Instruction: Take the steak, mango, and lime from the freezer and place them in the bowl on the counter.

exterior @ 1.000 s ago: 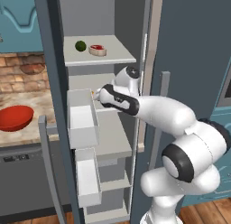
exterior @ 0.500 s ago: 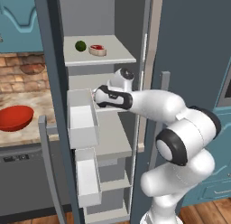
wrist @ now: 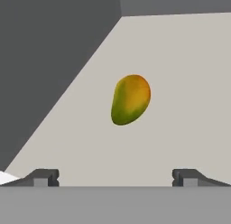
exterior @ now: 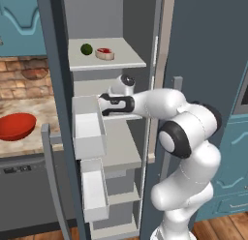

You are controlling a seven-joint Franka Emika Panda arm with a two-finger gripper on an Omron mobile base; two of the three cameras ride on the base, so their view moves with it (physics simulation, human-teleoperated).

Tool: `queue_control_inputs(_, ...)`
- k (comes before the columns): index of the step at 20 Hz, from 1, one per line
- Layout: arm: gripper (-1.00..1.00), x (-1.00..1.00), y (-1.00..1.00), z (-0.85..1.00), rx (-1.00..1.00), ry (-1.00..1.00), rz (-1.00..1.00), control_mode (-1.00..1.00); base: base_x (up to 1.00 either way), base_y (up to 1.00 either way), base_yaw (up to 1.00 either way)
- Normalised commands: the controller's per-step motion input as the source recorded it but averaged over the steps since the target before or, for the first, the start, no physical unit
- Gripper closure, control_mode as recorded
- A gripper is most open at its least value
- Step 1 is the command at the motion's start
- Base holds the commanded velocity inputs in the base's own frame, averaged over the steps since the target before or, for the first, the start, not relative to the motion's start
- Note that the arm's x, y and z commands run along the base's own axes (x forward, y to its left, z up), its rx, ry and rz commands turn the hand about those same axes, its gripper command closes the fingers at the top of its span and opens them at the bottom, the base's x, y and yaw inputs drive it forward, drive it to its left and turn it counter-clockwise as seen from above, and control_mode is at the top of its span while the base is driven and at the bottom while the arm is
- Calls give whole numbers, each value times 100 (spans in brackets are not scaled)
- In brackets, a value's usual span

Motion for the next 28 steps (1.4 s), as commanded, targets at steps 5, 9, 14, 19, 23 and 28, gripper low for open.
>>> queue_control_inputs(5,-100,34,12,-22,-1,0,-2,-100,0,0,0)
queue_control_inputs(9,-100,34,3,-20,0,0,-8,-100,0,0,0)
queue_control_inputs(14,-100,39,10,-21,0,0,-8,-100,0,0,0)
queue_control_inputs(19,-100,29,25,-9,0,0,-5,-100,0,0,0)
queue_control_inputs(23,-100,24,23,-3,0,0,-3,-100,0,0,0)
queue_control_inputs(28,-100,32,5,-9,0,0,-2,-100,0,0,0)
